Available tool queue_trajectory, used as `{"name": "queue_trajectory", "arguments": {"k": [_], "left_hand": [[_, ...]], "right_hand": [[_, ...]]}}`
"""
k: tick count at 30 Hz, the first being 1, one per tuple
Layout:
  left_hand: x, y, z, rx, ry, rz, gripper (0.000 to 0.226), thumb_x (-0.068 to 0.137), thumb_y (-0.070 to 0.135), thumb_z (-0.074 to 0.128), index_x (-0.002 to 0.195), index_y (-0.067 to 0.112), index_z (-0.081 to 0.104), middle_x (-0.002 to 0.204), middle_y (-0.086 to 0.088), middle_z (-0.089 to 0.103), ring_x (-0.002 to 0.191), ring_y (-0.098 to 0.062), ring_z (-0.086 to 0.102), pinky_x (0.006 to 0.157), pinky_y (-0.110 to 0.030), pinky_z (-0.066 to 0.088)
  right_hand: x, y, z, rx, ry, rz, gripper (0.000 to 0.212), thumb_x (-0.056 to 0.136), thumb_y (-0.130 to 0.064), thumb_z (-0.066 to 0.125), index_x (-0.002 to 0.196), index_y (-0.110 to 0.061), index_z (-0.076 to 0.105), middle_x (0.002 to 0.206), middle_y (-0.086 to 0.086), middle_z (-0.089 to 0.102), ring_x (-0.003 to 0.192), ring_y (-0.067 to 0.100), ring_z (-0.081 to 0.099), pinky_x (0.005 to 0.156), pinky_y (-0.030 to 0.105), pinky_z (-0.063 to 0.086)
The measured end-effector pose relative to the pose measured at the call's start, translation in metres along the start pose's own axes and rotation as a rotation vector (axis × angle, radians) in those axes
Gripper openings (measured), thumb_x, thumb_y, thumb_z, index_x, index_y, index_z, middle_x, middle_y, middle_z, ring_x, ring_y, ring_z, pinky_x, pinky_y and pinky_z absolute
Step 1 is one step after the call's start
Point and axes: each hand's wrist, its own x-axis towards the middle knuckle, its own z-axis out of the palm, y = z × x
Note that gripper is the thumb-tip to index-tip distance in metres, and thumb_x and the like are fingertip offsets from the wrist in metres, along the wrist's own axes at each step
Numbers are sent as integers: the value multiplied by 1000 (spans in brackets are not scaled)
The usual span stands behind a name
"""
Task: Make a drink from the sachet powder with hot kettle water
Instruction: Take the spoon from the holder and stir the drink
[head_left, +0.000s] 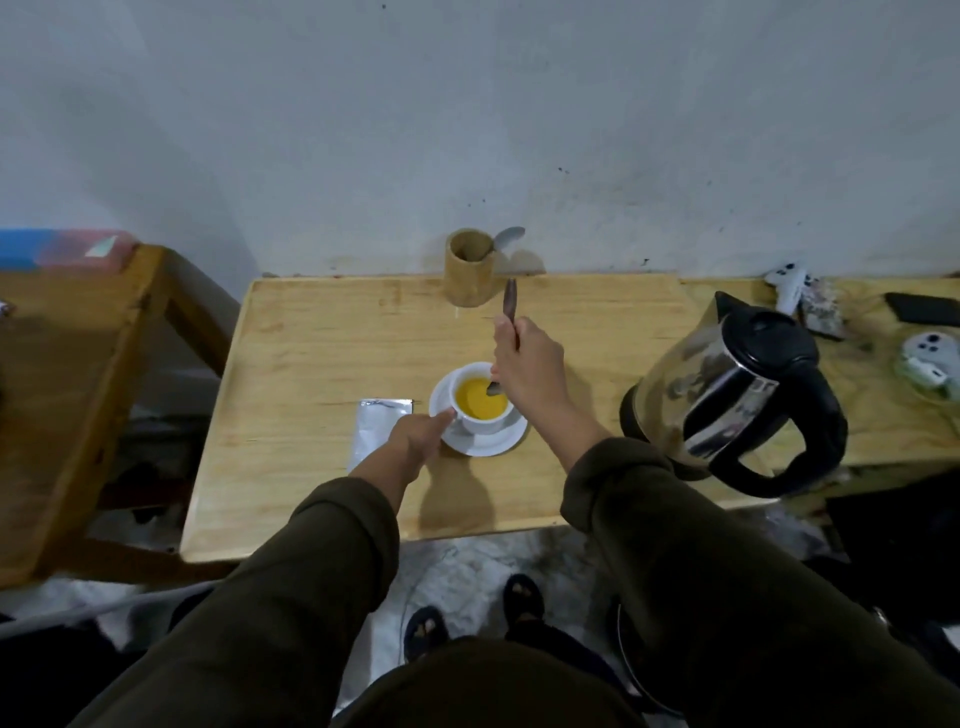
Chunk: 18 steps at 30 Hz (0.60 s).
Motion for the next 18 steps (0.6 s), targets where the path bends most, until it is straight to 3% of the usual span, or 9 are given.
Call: {"name": "queue_trajectory", "arguments": {"k": [4,8,12,16,18], "left_hand": [[3,-1,2,-16,38,-41,52,81,36,67,117,-2,60,113,-18,65,109,-34,62,102,-42,47],[5,6,6,-44,11,-39,55,79,35,69,118,-3,60,112,-17,65,106,-31,61,104,-43,45],[13,-1,1,-25,2,-58,35,77,34,73,90,3,63,107,-17,64,100,-29,60,102,-42,45],[15,-6,1,-28,6,-25,29,76,32,74,72,7,60,90,-18,63,85,-29,59,84,-36,46],[8,-2,2,-23,21,-19,31,81,31,71,65,9,55,69,-12,54,64,-25,51,70,-33,42]], "right_hand": [[-10,3,-2,-19,25,-88,22,100,-18,36,102,-3,51,78,15,61,68,30,60,56,36,47],[-6,-2,-7,-49,4,-155,24,98,-11,36,107,1,54,90,22,69,83,35,65,75,42,53],[-12,3,-5,-127,-44,-248,41,96,-22,33,96,3,66,94,20,66,84,31,64,82,31,46],[-12,14,-10,-97,-74,-314,25,97,-7,45,99,3,68,103,20,61,78,26,67,74,10,42],[-12,19,-10,-84,-88,-350,18,93,-3,51,97,0,68,100,18,63,78,27,68,75,18,48]]}}
